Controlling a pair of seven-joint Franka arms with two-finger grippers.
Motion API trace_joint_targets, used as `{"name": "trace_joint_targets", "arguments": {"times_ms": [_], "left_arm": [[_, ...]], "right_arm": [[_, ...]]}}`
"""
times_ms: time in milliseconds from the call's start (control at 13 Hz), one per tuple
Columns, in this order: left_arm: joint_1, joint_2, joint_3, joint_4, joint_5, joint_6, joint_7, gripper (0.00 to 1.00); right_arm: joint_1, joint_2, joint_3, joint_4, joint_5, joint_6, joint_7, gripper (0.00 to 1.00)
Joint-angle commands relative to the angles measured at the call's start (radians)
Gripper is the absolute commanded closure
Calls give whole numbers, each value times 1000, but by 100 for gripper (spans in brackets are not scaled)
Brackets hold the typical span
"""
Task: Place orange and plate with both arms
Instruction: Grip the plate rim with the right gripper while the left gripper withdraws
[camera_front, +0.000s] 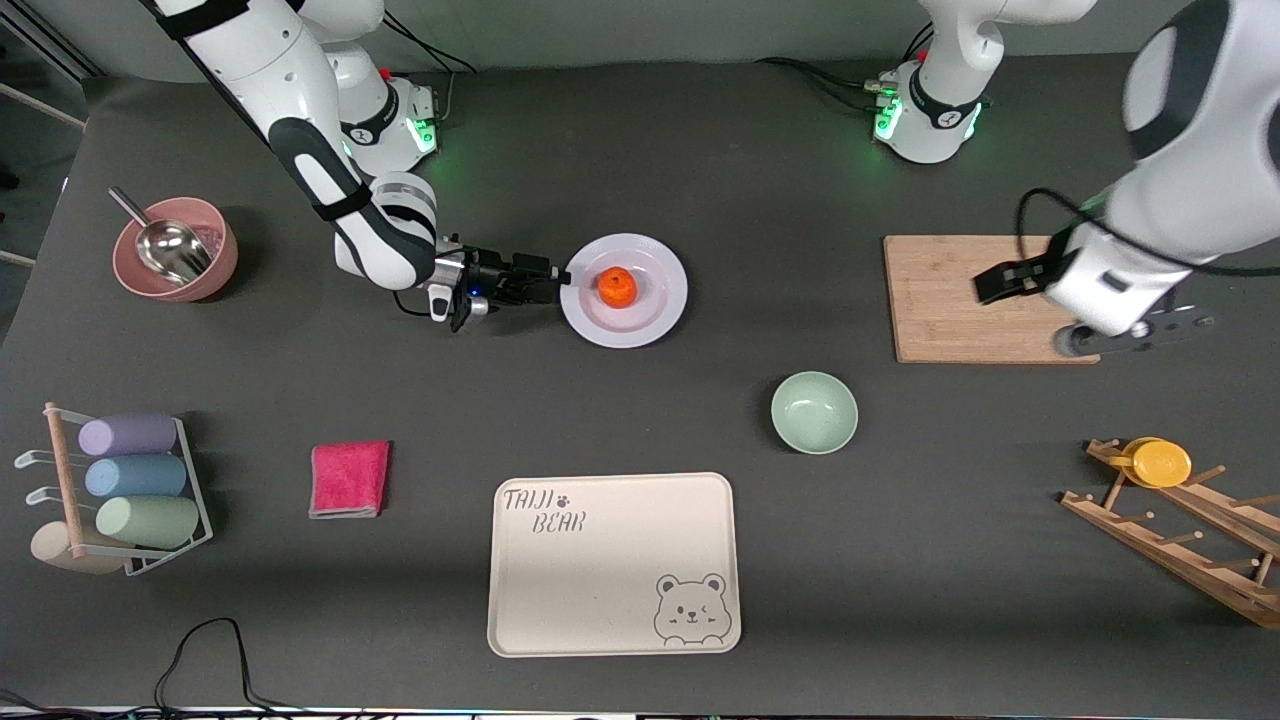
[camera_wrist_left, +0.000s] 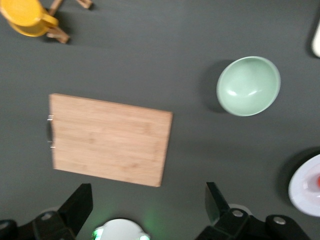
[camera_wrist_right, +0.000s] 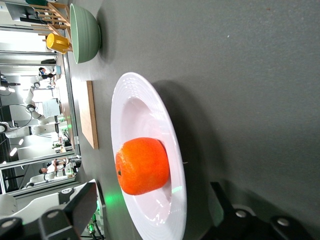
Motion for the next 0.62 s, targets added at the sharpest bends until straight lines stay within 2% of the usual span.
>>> {"name": "trace_joint_targets", "arguments": {"times_ms": [0, 77, 231, 385, 538], "left_arm": [[-7, -64, 88, -37, 41, -39, 108, 0], [8, -76, 105, -38, 54, -46, 154, 0], [101, -111, 79, -34, 59, -75, 165, 0], [184, -134, 35, -29, 59, -73, 208, 0], [181, -139, 33, -56, 59, -32, 239, 0]], "right_arm": [[-1, 41, 18, 14, 84, 22, -110, 5], [-1, 51, 36, 14, 116, 24, -132, 5], [-1, 52, 50, 16, 132, 35, -141, 10], [-1, 61, 52, 17, 144, 52, -183, 20], [-1, 89, 52, 22, 184, 52, -262, 33]]}}
